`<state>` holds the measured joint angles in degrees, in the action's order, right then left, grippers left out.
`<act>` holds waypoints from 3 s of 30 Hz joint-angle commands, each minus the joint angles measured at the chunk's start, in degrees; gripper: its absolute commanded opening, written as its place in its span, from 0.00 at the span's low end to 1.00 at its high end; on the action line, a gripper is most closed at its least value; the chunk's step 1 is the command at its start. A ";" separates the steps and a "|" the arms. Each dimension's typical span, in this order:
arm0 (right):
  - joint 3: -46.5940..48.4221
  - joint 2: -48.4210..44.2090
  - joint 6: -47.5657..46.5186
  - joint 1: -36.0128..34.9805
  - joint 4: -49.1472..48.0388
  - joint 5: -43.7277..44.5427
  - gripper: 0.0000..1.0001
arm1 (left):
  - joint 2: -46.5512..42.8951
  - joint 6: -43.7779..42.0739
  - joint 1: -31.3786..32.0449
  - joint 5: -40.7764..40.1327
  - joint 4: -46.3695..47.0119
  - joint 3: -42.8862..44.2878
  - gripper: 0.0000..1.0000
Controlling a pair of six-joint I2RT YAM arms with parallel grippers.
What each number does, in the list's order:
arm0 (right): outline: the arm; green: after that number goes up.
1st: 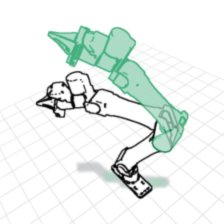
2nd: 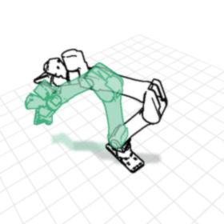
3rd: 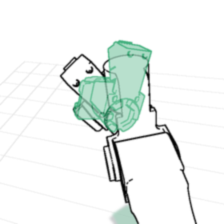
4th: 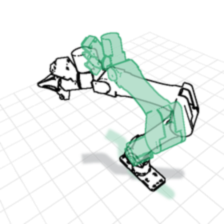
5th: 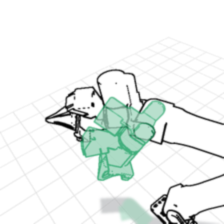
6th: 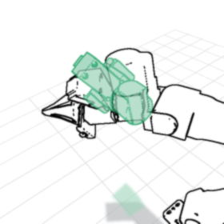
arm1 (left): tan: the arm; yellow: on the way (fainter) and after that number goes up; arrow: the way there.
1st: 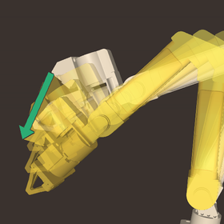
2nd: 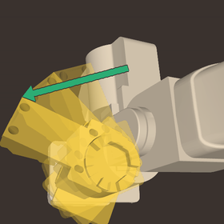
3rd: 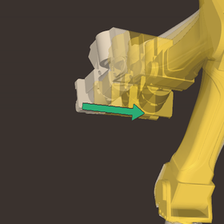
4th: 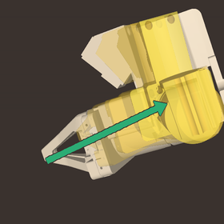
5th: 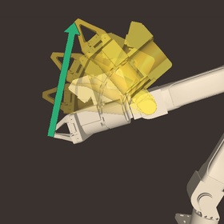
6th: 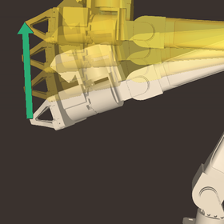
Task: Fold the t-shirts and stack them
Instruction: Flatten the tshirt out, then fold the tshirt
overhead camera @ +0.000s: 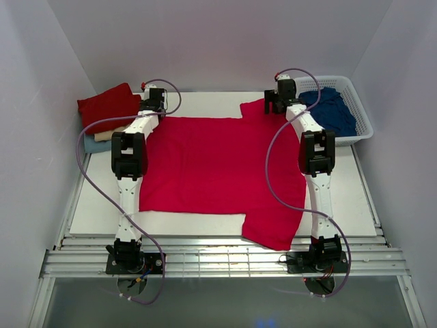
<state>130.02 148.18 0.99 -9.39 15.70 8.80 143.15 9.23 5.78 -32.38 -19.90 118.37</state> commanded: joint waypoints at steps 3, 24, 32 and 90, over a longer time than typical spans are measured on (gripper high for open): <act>3.05 1.58 -3.81 0.86 -0.94 4.56 0.89 | 1.16 -0.09 -0.51 1.09 -0.75 2.48 0.39; 5.07 4.93 -2.75 2.97 1.34 -3.43 0.58 | 1.34 0.35 -1.30 1.80 -0.84 2.66 0.39; 3.14 3.87 -2.93 2.97 0.91 -2.56 0.24 | 0.55 0.26 -1.39 0.48 -0.49 2.22 0.39; -0.20 2.38 -6.18 2.97 1.52 -2.12 0.19 | -8.51 9.75 -2.79 10.23 15.95 -8.68 0.58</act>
<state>131.72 151.41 -3.68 -7.11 13.82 5.37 134.26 19.09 3.46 -24.03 -2.48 109.45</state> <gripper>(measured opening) 0.189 0.590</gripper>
